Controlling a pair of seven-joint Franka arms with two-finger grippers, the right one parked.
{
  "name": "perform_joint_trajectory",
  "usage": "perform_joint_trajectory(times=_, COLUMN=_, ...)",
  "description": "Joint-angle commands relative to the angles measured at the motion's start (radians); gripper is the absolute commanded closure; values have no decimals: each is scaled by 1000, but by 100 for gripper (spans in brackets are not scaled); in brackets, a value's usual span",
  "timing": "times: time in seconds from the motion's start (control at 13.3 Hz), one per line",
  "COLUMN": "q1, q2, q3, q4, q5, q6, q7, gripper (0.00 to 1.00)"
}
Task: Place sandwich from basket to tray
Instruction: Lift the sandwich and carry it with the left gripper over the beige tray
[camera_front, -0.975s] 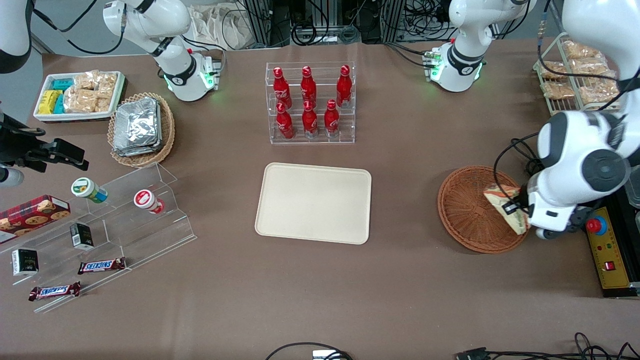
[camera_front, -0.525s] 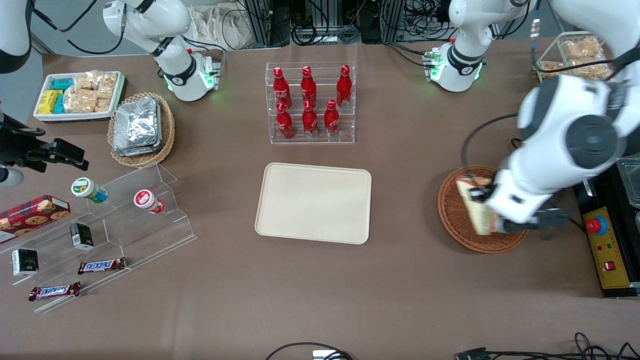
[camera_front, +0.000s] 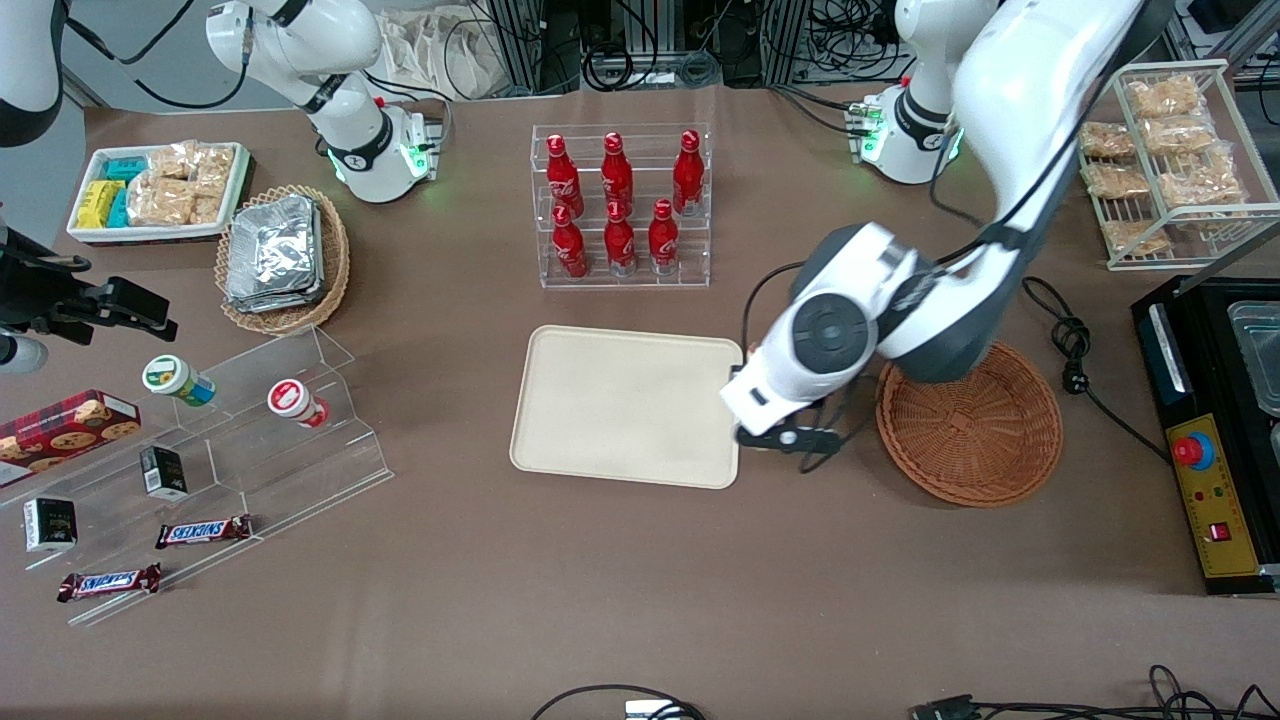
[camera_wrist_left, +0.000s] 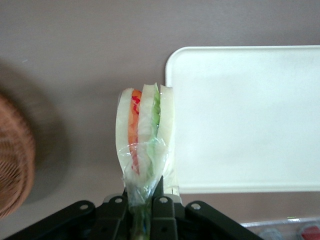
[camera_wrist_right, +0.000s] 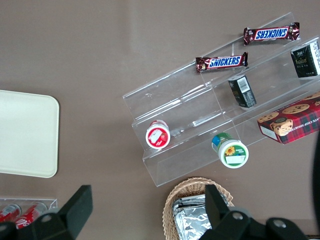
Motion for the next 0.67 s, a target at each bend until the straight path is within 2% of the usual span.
perform_joint_trajectory(times=0.0, q1=-18, q2=72, q3=4, q4=46, q5=55, q6=59, q7=-39, gripper=100)
perform_joint_trajectory(times=0.3, q1=-67, q2=140, q3=6, q4=43, q5=66, q6=172, q7=-105, gripper=100)
perform_joint_trajectory(times=0.6, q1=-85, q2=187, q3=6, q4=41, q5=174, q6=188, q7=-150, gripper=99)
